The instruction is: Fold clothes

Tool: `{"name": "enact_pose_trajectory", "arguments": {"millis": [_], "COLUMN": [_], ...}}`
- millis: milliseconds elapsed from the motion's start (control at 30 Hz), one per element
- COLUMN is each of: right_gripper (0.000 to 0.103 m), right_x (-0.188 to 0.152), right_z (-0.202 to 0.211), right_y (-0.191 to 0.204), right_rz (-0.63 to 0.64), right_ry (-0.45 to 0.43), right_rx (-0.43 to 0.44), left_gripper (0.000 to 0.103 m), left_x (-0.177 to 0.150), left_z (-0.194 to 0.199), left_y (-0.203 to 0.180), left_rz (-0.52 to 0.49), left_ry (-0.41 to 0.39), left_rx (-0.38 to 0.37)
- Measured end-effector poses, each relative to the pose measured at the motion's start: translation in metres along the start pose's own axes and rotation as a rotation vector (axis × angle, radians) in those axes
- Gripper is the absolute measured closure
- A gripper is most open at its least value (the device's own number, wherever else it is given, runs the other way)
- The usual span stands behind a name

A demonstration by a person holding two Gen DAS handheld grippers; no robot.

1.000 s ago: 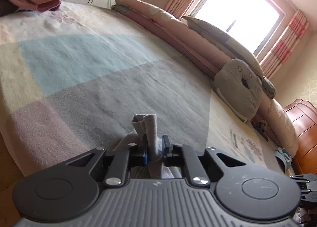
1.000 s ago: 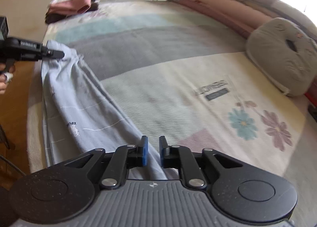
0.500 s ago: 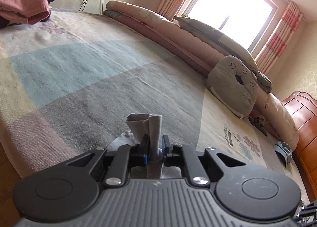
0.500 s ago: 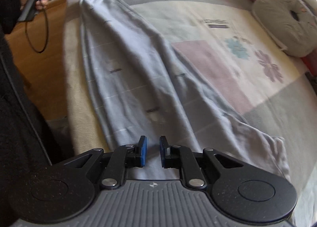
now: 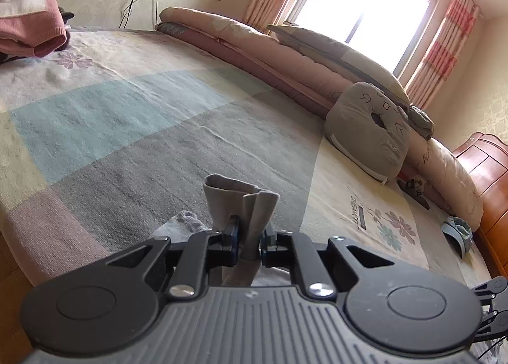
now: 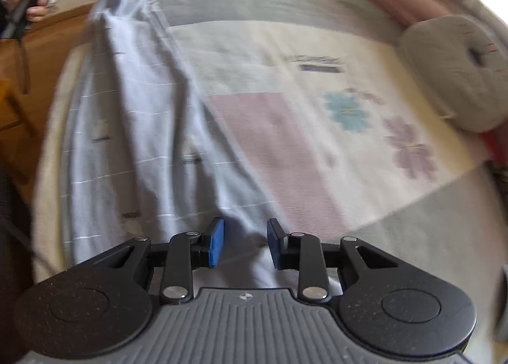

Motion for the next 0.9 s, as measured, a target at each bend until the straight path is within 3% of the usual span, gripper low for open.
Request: {"name": "enact_pose_trajectory", "arguments": {"millis": [33, 67, 133, 333, 500, 567, 733, 800, 900], "right_gripper": [0.078, 0.097, 0.099, 0.099, 0.098, 0.092, 0.081, 0.078, 0.078], "right_x": [-0.001, -0.002, -0.002, -0.009, -0.011, -0.012, 0.000, 0.005, 0.012], "right_z": [-0.002, -0.002, 0.002, 0.019, 0.005, 0.000, 0.026, 0.038, 0.048], "right_y": [0.003, 0.003, -0.001, -0.028, -0.028, -0.026, -0.028, -0.021, 0.006], "right_rz": [0.003, 0.003, -0.018, -0.110, -0.113, -0.120, -0.153, -0.156, -0.152], "right_ry": [0.006, 0.007, -0.004, -0.021, 0.005, 0.023, -0.031, -0.047, -0.059], "right_rx": [0.021, 0.024, 0.010, -0.065, -0.092, -0.108, -0.145, -0.124, -0.023], "left_gripper": [0.093, 0.093, 0.093, 0.093, 0.093, 0.093, 0.089, 0.084, 0.078], "left_x": [0.000, 0.001, 0.003, 0.011, -0.004, -0.006, -0.007, -0.008, -0.009], "left_z": [0.000, 0.001, 0.004, 0.011, 0.001, 0.003, 0.007, 0.007, 0.005], "left_y": [-0.002, -0.003, -0.007, -0.014, 0.001, 0.005, 0.017, 0.024, 0.029], "left_rz": [-0.002, -0.001, 0.000, 0.003, 0.051, 0.050, 0.052, 0.057, 0.064], "left_ry": [-0.002, -0.007, -0.018, -0.046, -0.014, -0.015, 0.007, 0.013, 0.017], "left_rx": [0.002, 0.003, 0.001, -0.028, -0.007, 0.007, 0.032, 0.055, 0.057]}}
Point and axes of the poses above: each gripper's, at about its wrist camera, not at the fingertips, and z roughly against the way its jaws point, y to its left, x to its top, the point moved 10 cm from there along -z, roughly the way its jaws point, and after that the axes turned 13 degrees about -x, right-handed, at the moved point
